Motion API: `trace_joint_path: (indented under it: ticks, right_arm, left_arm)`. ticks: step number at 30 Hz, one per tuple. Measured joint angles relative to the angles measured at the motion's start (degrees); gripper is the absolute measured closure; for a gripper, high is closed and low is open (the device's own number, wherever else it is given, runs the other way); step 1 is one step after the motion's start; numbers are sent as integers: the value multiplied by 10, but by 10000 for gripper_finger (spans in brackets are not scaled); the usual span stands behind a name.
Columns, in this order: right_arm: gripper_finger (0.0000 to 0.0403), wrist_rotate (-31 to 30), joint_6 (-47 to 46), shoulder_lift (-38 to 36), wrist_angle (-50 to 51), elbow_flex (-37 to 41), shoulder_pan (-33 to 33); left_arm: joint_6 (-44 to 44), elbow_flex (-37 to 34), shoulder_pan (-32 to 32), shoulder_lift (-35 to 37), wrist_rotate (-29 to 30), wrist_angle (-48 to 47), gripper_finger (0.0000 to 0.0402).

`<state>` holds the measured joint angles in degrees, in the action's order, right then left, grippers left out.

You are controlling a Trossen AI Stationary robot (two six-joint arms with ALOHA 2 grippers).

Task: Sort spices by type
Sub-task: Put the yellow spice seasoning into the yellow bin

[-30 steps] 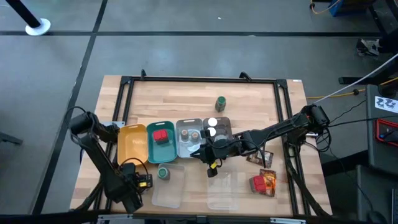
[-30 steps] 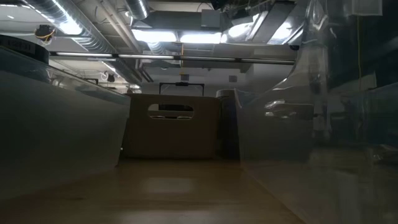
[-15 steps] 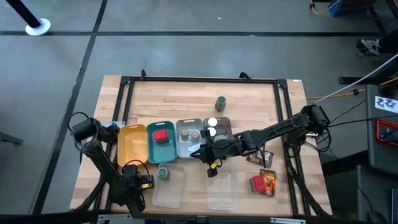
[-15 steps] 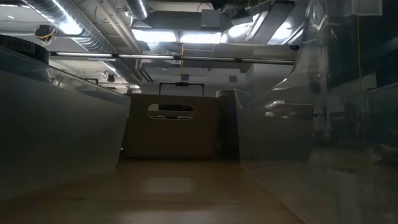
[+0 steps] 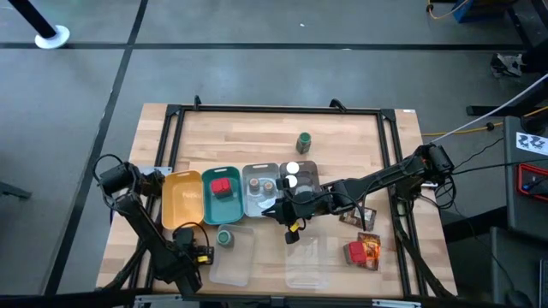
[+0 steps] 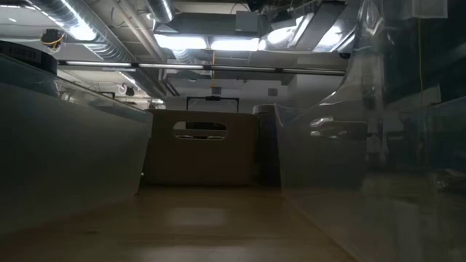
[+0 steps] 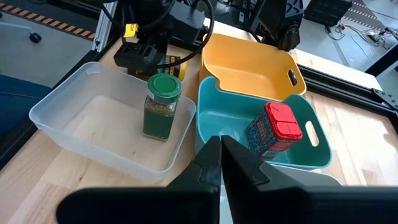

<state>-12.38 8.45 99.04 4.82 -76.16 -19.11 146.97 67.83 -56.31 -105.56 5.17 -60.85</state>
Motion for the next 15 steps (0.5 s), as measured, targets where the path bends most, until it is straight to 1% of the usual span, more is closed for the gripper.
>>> trace_joint_path:
  ticks: [8,15]
  right_arm:
    - [388,0,0,0,0,0,0]
    - [388,0,0,0,1,0,0]
  left_arm:
    - [0,0,1,0,0,-1,139]
    - [2,0,10,0,0,-20,139]
